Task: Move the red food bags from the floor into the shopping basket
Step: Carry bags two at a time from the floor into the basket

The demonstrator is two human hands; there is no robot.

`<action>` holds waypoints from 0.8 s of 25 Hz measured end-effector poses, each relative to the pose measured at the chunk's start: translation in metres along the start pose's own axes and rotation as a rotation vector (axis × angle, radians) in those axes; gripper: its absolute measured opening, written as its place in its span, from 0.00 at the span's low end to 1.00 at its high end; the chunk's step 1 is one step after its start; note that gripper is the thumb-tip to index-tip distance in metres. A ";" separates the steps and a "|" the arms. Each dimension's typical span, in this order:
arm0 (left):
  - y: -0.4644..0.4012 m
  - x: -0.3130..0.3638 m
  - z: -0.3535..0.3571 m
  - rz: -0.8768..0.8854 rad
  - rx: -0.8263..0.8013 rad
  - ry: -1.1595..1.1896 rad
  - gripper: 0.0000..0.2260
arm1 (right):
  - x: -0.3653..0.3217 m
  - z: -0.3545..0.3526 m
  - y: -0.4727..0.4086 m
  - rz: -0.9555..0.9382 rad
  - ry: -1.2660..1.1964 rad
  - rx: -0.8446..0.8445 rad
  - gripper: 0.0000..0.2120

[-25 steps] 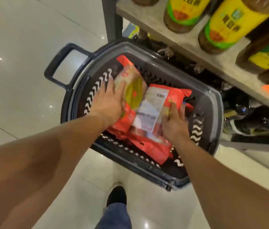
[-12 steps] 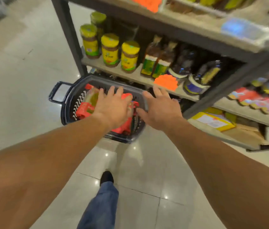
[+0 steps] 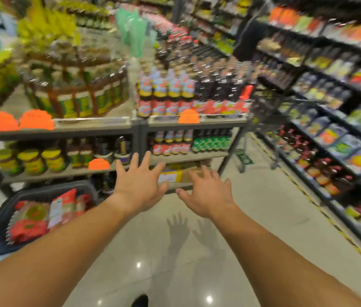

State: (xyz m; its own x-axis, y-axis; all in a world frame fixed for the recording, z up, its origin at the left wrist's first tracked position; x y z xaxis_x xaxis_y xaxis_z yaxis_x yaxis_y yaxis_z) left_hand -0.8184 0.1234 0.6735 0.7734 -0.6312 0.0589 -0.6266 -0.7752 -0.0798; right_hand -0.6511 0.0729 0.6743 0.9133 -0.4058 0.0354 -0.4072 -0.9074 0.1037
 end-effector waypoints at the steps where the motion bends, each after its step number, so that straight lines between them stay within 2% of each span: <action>1: -0.016 0.039 -0.014 0.072 0.011 -0.004 0.27 | 0.037 -0.014 0.008 0.059 -0.007 0.014 0.35; 5: -0.083 0.185 -0.056 0.317 0.067 -0.050 0.27 | 0.177 -0.061 0.026 0.274 -0.060 0.091 0.35; 8: -0.129 0.286 -0.059 0.470 0.079 -0.041 0.28 | 0.278 -0.071 0.037 0.435 -0.085 0.106 0.34; 15: -0.223 0.536 -0.023 0.854 -0.007 -0.023 0.29 | 0.532 -0.038 0.098 0.953 -0.168 0.016 0.34; 17: -0.232 0.605 -0.009 0.984 0.003 -0.047 0.29 | 0.586 -0.025 0.128 1.091 -0.175 -0.008 0.33; 20: -0.221 0.711 0.014 1.169 -0.070 -0.049 0.29 | 0.652 -0.002 0.177 1.259 -0.194 -0.056 0.32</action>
State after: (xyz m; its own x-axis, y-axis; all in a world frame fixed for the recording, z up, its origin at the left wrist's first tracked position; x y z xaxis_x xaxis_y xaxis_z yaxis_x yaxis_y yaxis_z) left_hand -0.1288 -0.1537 0.7192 -0.2746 -0.9601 -0.0524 -0.9613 0.2753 -0.0055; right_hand -0.1280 -0.3523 0.7180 -0.1204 -0.9927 -0.0048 -0.9821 0.1184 0.1464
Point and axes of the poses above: each hand's wrist, its own y-axis away from the middle knuckle, its own z-axis out of the palm, x = y × z, the point moved 5 cm from there along -y, towards the middle knuckle, and after that the axes turned 15 degrees about z, right-handed, at the moved point
